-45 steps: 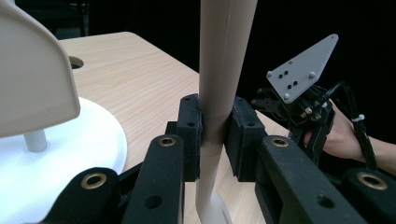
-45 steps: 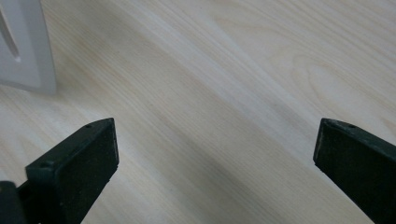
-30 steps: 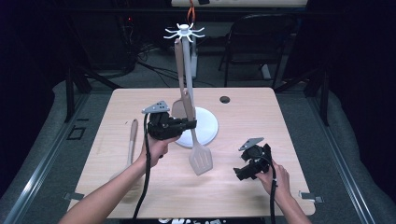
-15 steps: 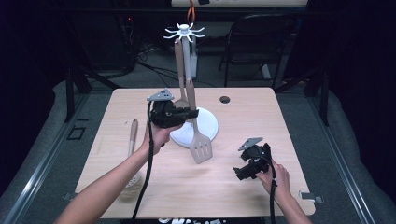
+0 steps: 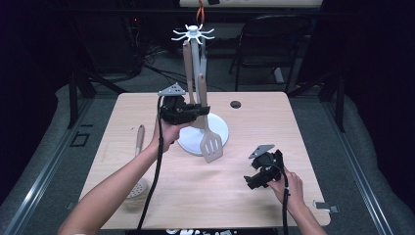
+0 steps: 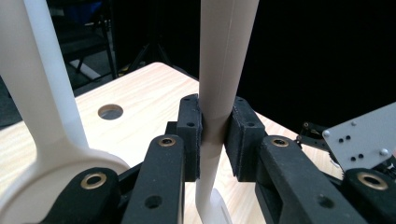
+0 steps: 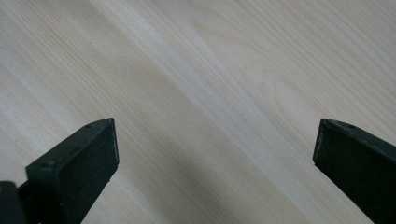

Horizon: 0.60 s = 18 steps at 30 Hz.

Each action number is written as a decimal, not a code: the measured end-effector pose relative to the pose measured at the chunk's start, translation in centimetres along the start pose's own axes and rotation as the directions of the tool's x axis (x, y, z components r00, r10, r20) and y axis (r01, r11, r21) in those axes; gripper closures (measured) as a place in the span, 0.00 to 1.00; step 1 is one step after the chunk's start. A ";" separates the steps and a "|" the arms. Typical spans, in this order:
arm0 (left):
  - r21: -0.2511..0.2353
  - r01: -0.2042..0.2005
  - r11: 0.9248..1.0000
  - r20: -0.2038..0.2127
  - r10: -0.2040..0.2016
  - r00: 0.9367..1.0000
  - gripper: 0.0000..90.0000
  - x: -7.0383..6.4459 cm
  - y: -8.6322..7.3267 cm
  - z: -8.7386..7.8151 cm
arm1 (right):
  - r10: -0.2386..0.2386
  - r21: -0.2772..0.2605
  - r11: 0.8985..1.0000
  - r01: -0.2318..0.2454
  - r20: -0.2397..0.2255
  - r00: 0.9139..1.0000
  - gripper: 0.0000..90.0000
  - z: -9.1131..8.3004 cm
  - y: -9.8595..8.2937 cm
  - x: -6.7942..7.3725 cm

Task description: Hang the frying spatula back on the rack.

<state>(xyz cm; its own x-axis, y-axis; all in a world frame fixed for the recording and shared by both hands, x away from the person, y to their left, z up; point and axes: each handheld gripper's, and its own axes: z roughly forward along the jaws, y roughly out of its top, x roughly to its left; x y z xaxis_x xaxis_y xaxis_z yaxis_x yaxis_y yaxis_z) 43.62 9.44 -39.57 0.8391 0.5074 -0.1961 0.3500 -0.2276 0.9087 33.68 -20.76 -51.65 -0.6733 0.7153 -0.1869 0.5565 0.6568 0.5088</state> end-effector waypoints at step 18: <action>-0.037 -0.062 0.997 -0.027 0.061 0.998 0.86 0.1 3.5 -0.3 | -0.015 0.004 1.000 0.015 -0.005 1.000 0.00 0.2 0.1 0.1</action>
<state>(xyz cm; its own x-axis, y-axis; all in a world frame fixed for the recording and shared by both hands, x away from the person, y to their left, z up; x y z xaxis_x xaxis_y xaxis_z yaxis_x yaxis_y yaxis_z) 44.76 8.94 -36.29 0.8473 0.5150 -0.1297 0.2811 -0.2277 0.9323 33.72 -20.61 -51.78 -0.6839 0.7043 -0.1904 0.5486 0.6684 0.5023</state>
